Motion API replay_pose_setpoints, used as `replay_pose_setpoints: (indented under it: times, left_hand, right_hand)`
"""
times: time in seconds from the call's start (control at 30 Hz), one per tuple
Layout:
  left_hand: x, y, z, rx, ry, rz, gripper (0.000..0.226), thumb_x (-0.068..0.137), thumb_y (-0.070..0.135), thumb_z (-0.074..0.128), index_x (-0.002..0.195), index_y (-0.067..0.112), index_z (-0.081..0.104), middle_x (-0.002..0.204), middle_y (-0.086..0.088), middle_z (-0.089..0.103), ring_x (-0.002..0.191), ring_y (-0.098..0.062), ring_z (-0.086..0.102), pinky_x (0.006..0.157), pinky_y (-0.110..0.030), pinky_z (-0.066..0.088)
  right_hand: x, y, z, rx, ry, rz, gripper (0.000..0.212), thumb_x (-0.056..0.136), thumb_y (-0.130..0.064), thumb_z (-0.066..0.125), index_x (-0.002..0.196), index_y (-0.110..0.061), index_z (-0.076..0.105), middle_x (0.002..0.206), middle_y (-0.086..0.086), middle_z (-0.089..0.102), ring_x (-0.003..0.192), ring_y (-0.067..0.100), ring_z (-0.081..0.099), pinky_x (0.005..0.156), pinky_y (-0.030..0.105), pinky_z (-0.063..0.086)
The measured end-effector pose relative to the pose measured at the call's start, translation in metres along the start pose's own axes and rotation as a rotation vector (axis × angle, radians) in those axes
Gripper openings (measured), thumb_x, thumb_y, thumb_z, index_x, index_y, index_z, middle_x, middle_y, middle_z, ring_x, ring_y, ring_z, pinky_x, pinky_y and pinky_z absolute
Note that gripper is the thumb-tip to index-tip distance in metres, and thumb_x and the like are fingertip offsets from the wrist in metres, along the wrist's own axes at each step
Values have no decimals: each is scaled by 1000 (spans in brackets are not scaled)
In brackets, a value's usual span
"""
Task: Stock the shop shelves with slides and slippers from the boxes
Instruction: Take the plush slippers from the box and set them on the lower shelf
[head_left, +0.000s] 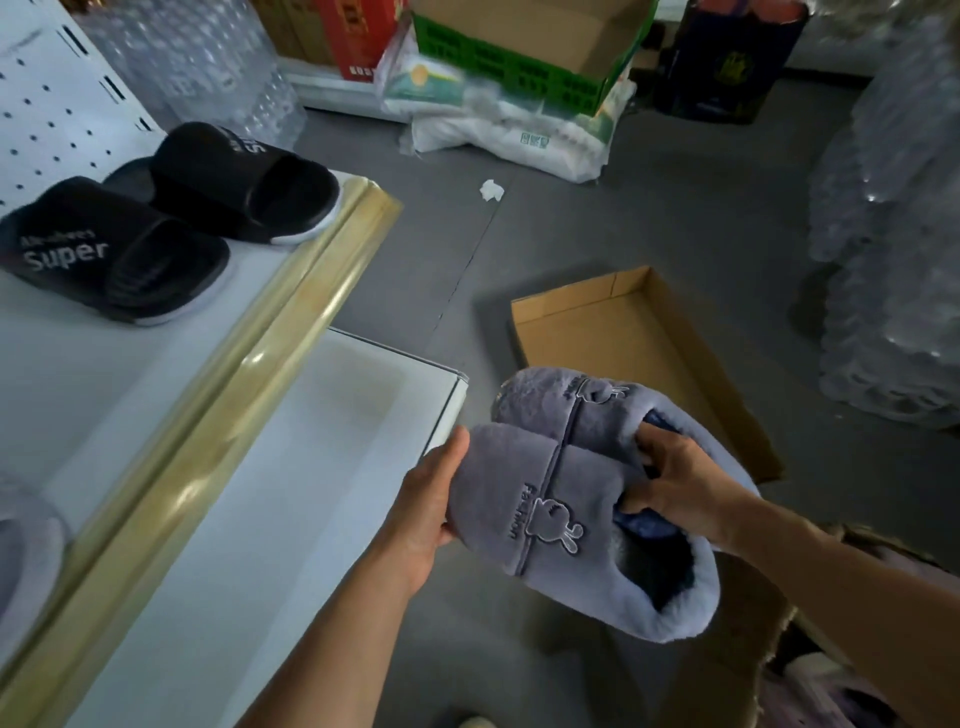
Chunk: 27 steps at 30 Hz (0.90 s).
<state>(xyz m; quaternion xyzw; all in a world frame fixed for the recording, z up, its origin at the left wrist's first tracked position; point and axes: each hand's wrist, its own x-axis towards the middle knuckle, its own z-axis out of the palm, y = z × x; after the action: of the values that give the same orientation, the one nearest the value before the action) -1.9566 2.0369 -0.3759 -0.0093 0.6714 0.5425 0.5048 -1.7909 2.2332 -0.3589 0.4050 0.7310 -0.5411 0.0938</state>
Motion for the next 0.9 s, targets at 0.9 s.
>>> replay_pose_setpoints:
  times: [0.9]
  left_hand:
    - [23,-66,-112,-314,270,-25,70,69,51,74,127,19,52,121,-12,66,107,-30,67,92,-51,54]
  right_hand:
    - [135,-105,102,-811,-491,-611,43,84,-3,64,121,-26,63,127,-15,53,122,6,43,104,20,29]
